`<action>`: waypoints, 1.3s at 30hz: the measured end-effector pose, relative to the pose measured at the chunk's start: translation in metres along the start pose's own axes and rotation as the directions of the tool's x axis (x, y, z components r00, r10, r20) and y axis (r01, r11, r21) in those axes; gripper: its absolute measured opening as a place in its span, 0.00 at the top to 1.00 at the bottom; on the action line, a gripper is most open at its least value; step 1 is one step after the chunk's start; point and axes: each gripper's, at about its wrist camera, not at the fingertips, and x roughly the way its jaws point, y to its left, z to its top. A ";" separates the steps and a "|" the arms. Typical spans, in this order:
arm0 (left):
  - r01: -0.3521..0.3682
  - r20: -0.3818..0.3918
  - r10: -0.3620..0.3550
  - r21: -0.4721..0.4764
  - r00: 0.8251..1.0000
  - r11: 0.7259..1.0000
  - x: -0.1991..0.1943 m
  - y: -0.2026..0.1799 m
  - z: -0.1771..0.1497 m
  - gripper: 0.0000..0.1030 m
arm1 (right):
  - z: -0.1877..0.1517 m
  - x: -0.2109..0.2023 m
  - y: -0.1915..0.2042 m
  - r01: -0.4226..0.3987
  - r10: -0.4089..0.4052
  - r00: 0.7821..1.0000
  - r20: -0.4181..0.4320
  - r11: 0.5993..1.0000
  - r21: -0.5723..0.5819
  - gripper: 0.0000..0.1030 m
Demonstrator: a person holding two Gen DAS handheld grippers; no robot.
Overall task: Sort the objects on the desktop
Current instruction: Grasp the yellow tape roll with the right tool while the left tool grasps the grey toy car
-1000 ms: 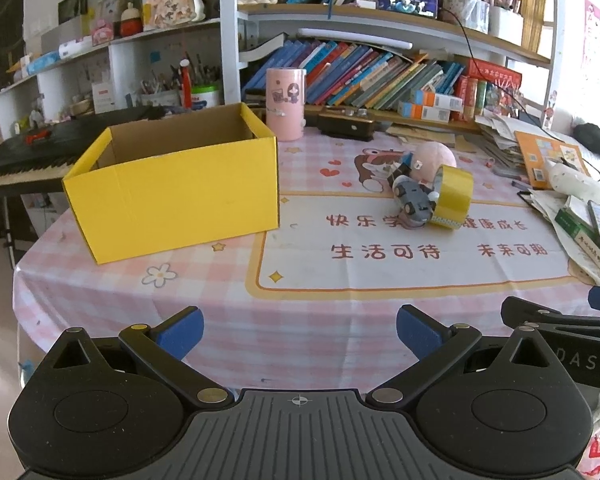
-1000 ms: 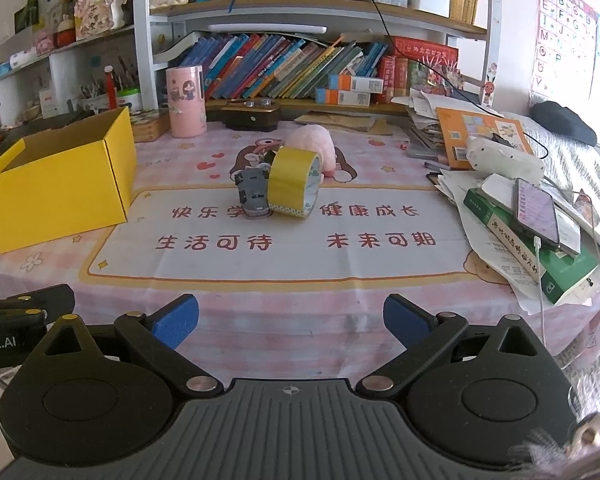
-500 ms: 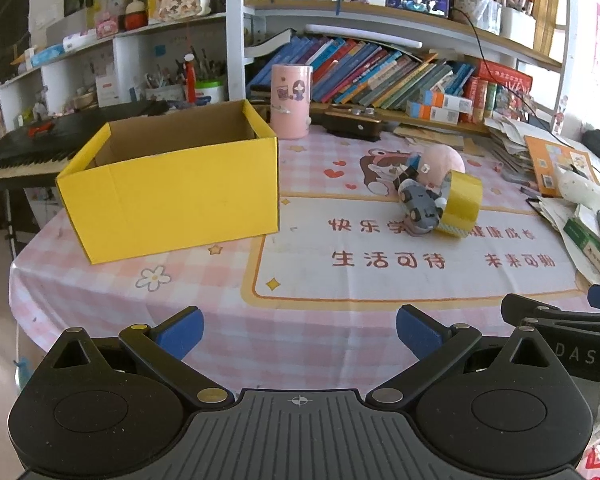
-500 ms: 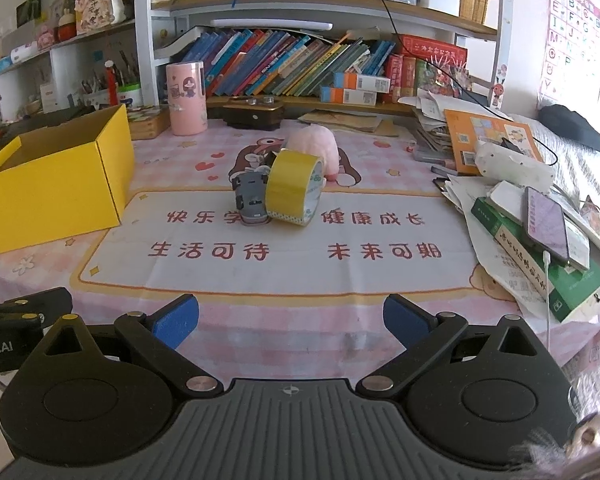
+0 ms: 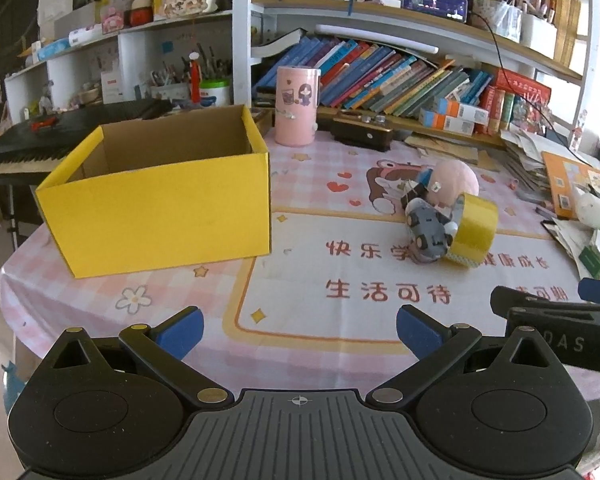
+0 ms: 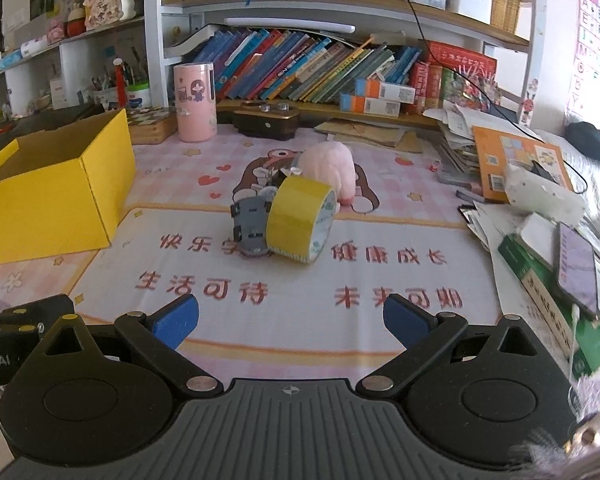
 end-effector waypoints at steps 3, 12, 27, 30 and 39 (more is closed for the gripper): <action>-0.017 -0.002 0.017 -0.008 1.000 1.000 0.006 -0.005 0.004 0.00 | 0.009 0.010 -0.005 -0.010 0.010 1.000 0.001 1.000 -0.004 0.03; -0.077 -0.012 0.077 -0.033 0.997 0.996 0.020 -0.019 0.015 0.00 | 0.030 0.038 -0.018 -0.044 0.044 0.999 0.002 0.999 -0.028 0.03; -0.216 -0.012 0.216 -0.080 0.976 0.973 0.022 -0.023 0.027 0.00 | 0.065 0.094 -0.020 -0.047 0.047 0.999 -0.006 0.999 0.008 0.15; -0.231 -0.017 0.230 -0.080 0.973 0.970 0.024 -0.026 0.028 0.00 | 0.070 0.108 -0.019 -0.041 0.041 0.999 -0.016 0.999 0.009 0.16; -0.210 -0.034 0.208 -0.049 0.977 0.976 0.039 -0.048 0.034 0.00 | 0.067 0.122 -0.026 -0.042 0.041 0.999 -0.013 0.993 -0.113 0.45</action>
